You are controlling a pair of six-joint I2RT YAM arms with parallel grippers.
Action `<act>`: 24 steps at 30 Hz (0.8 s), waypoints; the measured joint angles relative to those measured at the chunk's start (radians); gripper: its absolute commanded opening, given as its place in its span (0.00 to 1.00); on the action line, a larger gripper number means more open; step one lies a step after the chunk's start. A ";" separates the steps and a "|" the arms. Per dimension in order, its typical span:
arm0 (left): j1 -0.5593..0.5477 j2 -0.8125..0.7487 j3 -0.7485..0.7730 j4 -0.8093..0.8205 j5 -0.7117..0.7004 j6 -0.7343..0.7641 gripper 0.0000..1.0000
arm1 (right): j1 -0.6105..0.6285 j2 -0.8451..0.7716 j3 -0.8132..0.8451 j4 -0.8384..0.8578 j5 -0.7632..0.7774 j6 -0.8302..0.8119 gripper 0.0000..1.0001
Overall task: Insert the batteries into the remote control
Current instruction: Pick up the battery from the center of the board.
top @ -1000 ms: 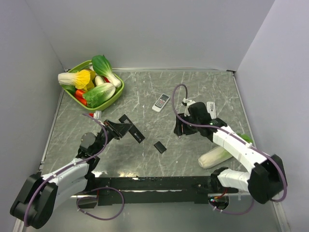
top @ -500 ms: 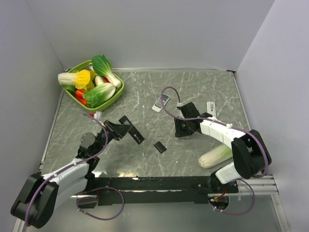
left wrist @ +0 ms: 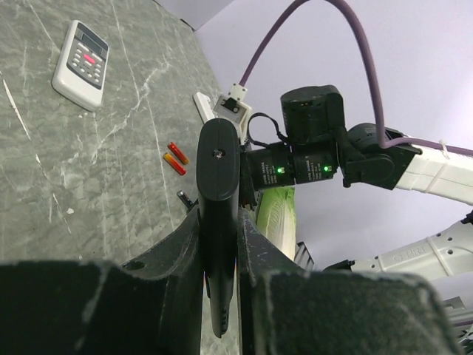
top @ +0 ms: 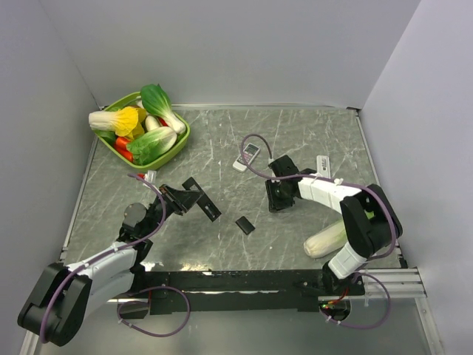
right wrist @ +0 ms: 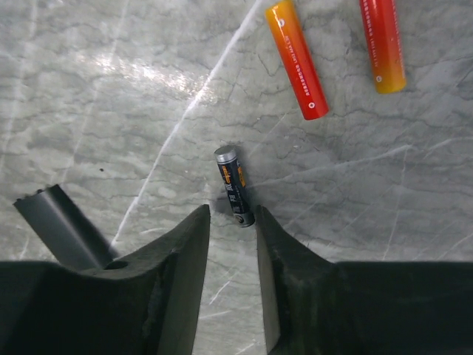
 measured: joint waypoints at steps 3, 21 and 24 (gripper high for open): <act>0.000 0.000 0.000 0.001 0.000 -0.002 0.02 | 0.001 0.018 0.008 -0.007 0.000 -0.004 0.36; 0.001 0.008 0.000 0.016 0.014 -0.015 0.02 | 0.065 0.061 0.062 -0.054 0.106 -0.018 0.00; 0.002 0.013 0.000 0.026 0.015 -0.021 0.02 | 0.088 0.051 0.062 -0.063 0.106 -0.036 0.00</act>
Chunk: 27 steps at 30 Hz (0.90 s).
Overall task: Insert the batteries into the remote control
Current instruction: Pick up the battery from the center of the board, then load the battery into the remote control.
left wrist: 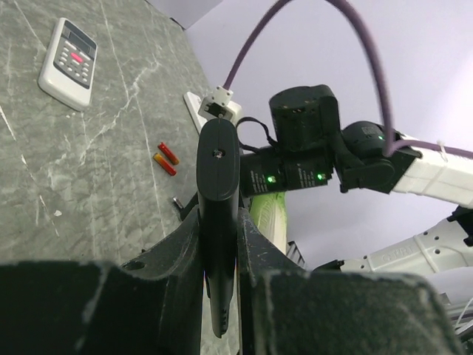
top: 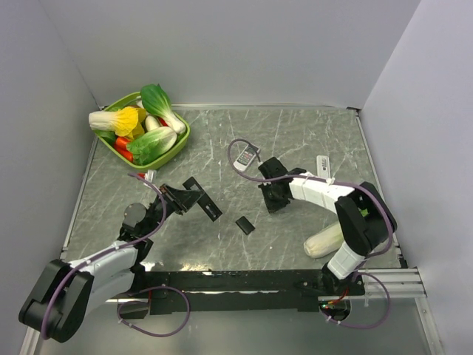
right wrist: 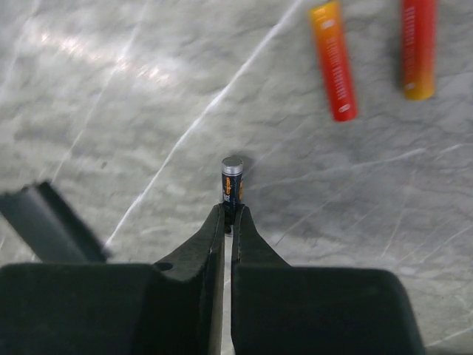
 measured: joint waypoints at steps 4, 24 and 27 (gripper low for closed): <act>0.000 0.053 -0.003 0.064 0.000 -0.039 0.02 | 0.056 -0.068 0.007 -0.044 -0.009 -0.033 0.00; 0.001 0.158 -0.030 0.169 -0.036 -0.159 0.02 | 0.330 -0.181 0.406 -0.223 -0.193 -0.110 0.00; 0.001 0.156 -0.030 0.170 -0.047 -0.175 0.02 | 0.346 -0.152 0.436 -0.244 -0.217 -0.109 0.00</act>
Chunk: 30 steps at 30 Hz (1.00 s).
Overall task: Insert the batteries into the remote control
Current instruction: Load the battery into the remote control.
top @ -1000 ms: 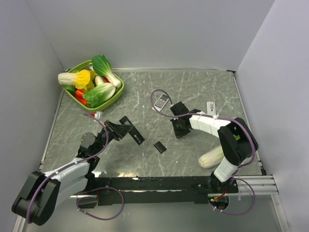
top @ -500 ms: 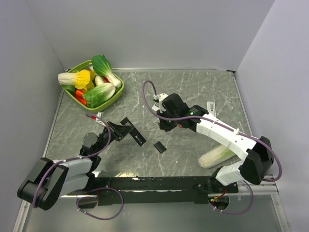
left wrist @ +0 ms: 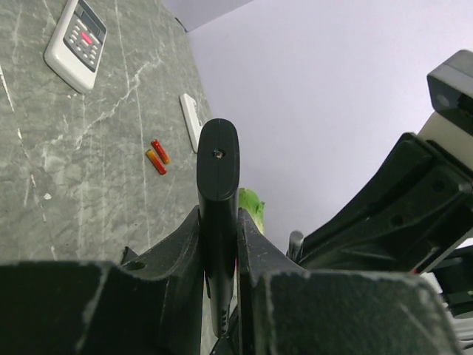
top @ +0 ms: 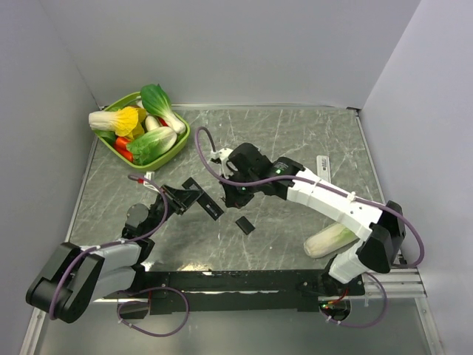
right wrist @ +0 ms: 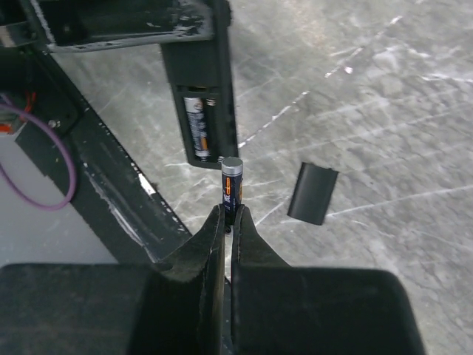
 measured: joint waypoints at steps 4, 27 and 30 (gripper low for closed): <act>0.000 0.005 0.000 0.018 -0.008 -0.029 0.02 | 0.013 0.029 0.027 -0.013 -0.017 0.002 0.00; -0.034 0.031 0.002 0.085 -0.033 -0.088 0.02 | 0.033 0.130 0.098 -0.090 -0.033 -0.002 0.00; -0.035 0.032 0.003 0.087 -0.033 -0.092 0.02 | 0.033 0.134 0.108 -0.100 -0.033 -0.002 0.00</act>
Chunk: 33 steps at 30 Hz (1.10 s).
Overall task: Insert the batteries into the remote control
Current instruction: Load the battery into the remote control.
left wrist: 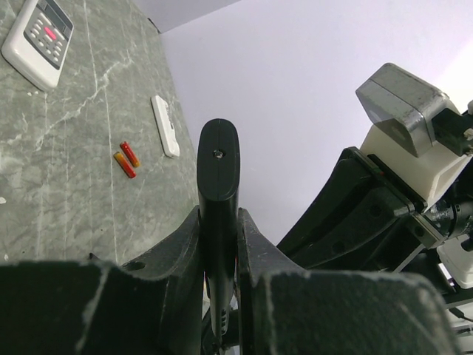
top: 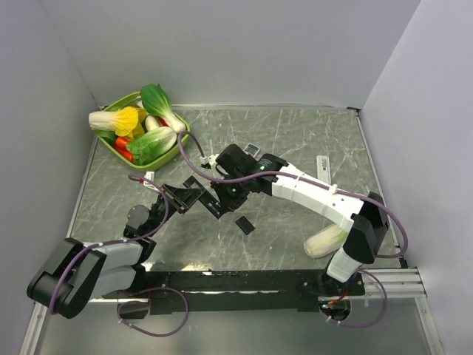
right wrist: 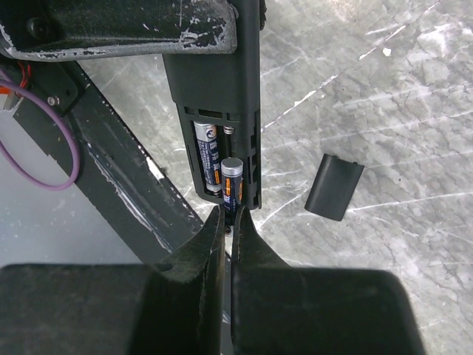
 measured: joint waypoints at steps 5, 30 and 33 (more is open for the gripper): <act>-0.006 0.018 0.001 0.004 0.000 -0.019 0.02 | 0.003 0.015 0.021 -0.013 0.002 -0.002 0.01; -0.023 0.029 0.001 -0.005 -0.011 -0.036 0.02 | 0.021 0.063 0.065 -0.072 0.039 -0.002 0.11; -0.026 0.026 0.001 -0.005 -0.018 -0.038 0.02 | 0.024 0.065 0.075 -0.081 0.054 0.000 0.13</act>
